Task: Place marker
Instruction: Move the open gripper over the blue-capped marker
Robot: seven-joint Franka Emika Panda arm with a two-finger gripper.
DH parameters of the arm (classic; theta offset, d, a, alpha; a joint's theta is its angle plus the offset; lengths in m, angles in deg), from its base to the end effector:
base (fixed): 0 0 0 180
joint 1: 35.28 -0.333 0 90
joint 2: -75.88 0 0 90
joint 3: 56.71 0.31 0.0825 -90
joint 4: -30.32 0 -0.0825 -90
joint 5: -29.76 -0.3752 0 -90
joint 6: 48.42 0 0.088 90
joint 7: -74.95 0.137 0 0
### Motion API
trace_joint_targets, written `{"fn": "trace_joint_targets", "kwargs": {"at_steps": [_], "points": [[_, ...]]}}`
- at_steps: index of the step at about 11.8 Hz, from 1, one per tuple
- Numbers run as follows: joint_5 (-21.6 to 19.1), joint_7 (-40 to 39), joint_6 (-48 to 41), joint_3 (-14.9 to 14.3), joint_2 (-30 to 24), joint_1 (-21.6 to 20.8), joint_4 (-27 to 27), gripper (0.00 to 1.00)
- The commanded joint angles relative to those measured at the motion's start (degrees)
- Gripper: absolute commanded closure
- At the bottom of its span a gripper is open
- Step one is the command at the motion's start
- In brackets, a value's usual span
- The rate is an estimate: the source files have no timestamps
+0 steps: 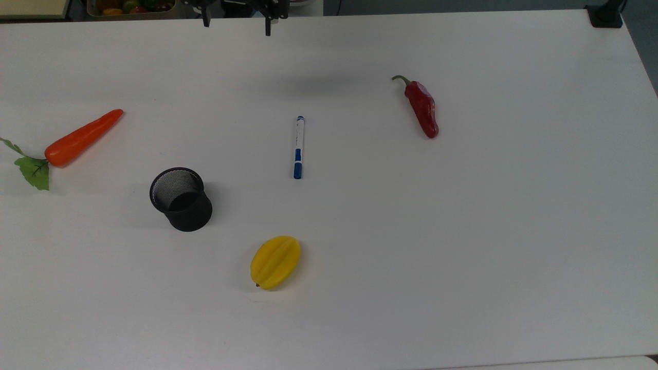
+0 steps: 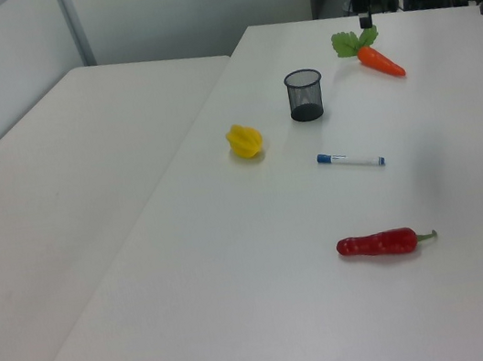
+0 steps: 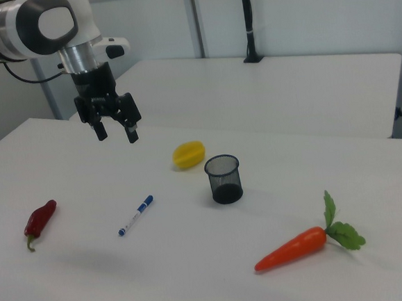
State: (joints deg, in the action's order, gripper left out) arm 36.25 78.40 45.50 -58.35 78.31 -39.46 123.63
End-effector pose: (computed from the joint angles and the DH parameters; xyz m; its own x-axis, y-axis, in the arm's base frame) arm 0.5609 0.0104 0.5449 0.9996 -0.0078 -0.0253 -0.0048 -0.9933 0.1154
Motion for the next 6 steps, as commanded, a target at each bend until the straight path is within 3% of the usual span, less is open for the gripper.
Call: {"fn": "trace_joint_targets", "kwargs": {"at_steps": [1, 6], "points": [[-0.33, -0.64, -0.14, -0.21, -0.49, -0.47, 0.47, 0.0], [-0.77, -0.2, 1.52, 0.05, 0.99, -1.52, 0.73, 0.0]]}}
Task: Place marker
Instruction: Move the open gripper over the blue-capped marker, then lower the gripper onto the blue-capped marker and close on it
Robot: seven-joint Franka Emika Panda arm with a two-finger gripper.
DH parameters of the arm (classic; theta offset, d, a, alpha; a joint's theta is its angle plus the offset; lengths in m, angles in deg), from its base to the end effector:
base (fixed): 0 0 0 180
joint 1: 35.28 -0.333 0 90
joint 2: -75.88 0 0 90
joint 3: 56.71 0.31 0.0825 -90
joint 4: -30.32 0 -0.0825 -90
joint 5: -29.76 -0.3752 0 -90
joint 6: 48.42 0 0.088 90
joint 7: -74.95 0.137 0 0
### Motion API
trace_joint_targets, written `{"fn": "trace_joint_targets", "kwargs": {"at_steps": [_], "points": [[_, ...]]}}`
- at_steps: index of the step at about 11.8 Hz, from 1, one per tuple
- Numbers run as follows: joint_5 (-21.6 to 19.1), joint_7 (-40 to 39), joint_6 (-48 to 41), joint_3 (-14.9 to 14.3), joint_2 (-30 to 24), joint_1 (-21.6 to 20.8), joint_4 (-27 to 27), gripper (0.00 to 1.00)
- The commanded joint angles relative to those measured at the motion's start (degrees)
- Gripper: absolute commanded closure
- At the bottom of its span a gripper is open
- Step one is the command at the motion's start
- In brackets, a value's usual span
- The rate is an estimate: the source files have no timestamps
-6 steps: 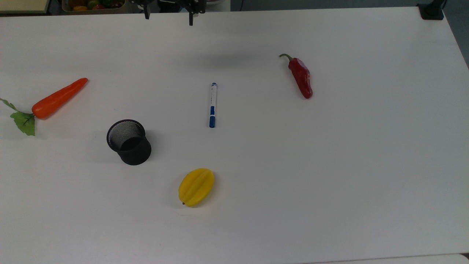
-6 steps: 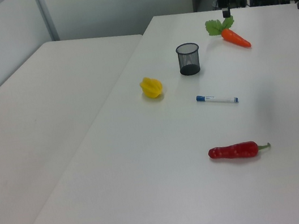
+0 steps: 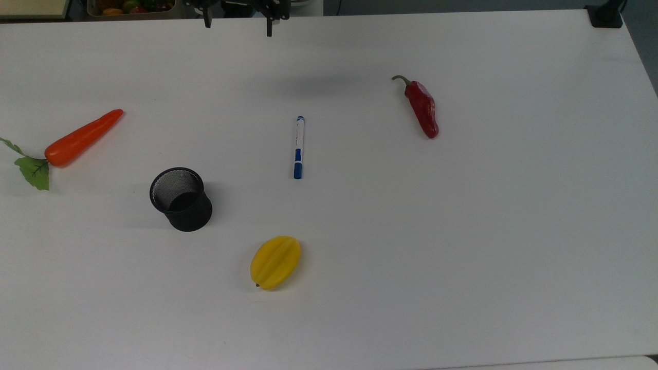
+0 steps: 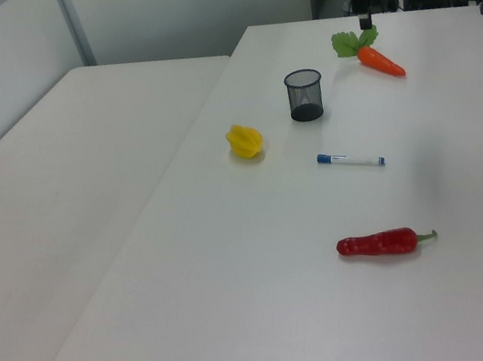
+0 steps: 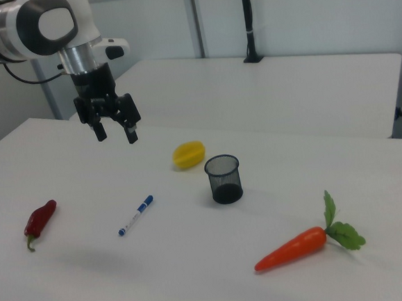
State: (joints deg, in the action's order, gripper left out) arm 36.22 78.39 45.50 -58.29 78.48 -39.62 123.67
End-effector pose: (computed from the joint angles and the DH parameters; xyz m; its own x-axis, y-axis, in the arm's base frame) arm 0.5614 0.0126 0.5429 0.9996 -0.0038 -0.0290 -0.0005 -0.9934 0.1151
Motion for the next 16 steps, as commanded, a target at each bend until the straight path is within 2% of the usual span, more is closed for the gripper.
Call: {"fn": "trace_joint_targets", "kwargs": {"at_steps": [1, 3, 7, 16], "points": [[-1.62, 0.42, 3.27, -0.01, 1.53, -1.89, 0.96, 0.0], [-2.42, 3.05, 5.12, 0.69, 2.94, -2.77, 1.66, 0.0], [-2.33, 9.54, 14.6, 2.18, 5.84, -4.97, 7.36, 0.0], [-2.24, 9.83, 24.11, 2.37, 17.09, -6.12, 7.82, 0.0]]}}
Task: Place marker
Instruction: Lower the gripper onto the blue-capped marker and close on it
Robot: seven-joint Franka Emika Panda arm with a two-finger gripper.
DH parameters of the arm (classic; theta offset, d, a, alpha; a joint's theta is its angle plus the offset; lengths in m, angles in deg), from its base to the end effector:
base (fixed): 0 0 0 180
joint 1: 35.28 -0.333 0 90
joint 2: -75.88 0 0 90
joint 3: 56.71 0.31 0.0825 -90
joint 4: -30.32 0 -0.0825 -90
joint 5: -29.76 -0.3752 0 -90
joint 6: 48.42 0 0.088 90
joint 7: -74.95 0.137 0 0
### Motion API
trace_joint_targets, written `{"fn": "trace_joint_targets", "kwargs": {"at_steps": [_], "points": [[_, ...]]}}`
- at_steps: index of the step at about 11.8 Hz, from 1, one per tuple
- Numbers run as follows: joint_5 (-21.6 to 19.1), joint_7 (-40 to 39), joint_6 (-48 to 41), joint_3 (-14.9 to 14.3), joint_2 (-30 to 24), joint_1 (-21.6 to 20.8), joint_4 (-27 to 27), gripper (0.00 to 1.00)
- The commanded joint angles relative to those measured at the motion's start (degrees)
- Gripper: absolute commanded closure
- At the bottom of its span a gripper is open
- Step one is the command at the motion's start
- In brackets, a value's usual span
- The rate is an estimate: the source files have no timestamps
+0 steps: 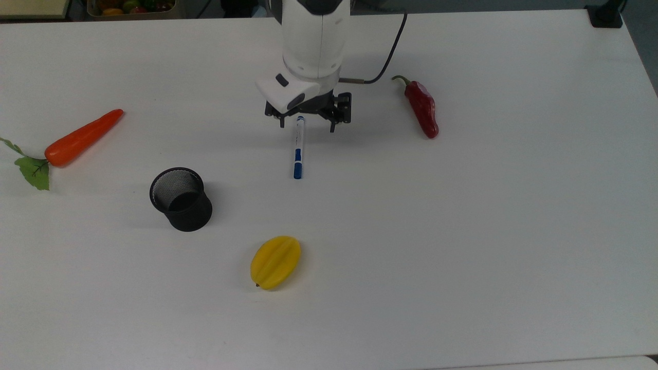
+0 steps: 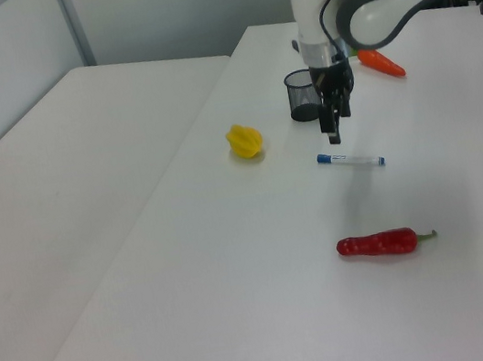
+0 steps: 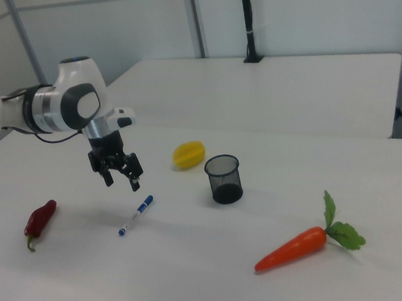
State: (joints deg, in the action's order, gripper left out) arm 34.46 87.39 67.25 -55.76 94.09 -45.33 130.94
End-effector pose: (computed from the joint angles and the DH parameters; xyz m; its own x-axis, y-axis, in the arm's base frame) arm 0.6142 0.1116 0.3516 0.9991 0.0102 -0.0405 0.0133 -0.9969 0.0772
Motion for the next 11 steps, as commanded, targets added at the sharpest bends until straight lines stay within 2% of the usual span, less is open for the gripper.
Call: {"fn": "trace_joint_targets", "kwargs": {"at_steps": [1, 3, 4, 9, 11], "points": [[-0.39, 0.83, 2.54, -0.17, 2.09, -0.31, 0.54, 0.0], [-0.04, 0.83, 5.33, -0.25, 3.76, -0.23, 0.45, 0.01], [0.14, 0.83, 6.31, -0.25, 4.55, 0.12, 0.45, 0.06], [0.49, 0.74, 9.66, -0.25, 7.11, 1.18, 0.19, 0.37], [0.66, 0.74, 9.75, -0.25, 7.81, 1.36, 0.01, 0.53]]}}
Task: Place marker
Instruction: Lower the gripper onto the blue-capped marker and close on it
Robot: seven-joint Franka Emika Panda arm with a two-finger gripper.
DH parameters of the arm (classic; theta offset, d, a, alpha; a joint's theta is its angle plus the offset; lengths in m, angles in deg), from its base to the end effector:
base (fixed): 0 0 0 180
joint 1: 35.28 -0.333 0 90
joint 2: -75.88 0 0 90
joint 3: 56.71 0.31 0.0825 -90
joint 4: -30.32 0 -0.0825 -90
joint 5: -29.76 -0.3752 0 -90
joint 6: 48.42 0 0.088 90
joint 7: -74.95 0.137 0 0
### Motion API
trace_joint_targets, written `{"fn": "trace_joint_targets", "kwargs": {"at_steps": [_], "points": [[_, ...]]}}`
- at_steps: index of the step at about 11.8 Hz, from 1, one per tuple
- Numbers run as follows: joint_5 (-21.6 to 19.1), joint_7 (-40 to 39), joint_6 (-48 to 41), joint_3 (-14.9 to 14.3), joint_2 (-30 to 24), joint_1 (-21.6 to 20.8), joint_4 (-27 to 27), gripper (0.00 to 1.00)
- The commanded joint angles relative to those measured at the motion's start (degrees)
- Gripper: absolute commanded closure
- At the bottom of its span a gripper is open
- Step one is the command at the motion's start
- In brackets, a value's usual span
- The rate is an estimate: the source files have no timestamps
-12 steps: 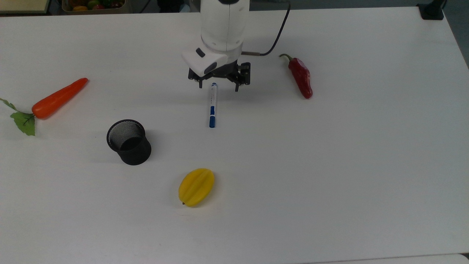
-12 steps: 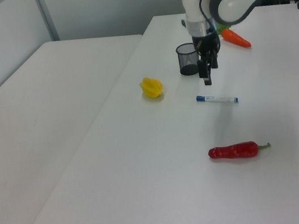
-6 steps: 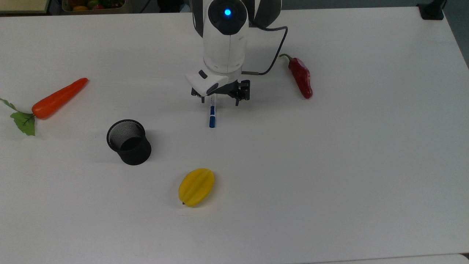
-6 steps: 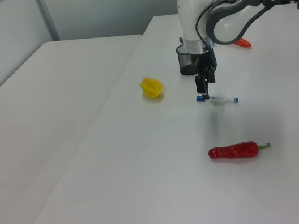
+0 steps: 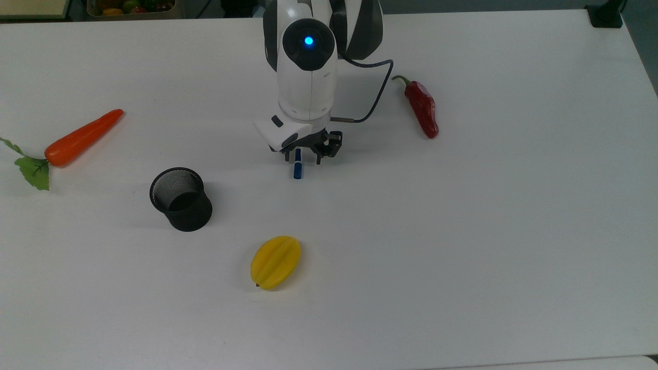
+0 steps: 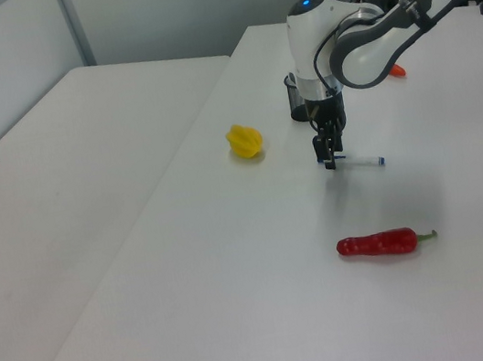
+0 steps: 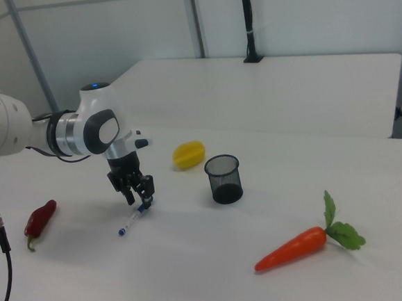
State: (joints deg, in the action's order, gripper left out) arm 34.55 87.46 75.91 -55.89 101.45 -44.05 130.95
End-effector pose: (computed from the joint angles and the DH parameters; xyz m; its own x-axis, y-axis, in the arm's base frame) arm 0.6353 0.1014 0.2824 0.9998 -0.0046 -0.0198 -0.0033 -0.9977 0.0671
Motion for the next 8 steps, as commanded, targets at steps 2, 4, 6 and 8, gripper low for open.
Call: {"fn": "trace_joint_targets", "kwargs": {"at_steps": [2, 4, 6, 8], "points": [[1.18, 0.68, 1.36, -0.12, 0.54, 0.08, 0.0, 0.69], [1.19, 0.68, 1.36, -0.12, 0.63, 0.08, 0.0, 0.79], [1.19, 0.15, 1.36, -0.12, 0.54, 0.34, -0.09, 0.89], [1.19, 0.15, 0.93, -0.12, 0.02, 0.25, -0.09, 0.92]]}}
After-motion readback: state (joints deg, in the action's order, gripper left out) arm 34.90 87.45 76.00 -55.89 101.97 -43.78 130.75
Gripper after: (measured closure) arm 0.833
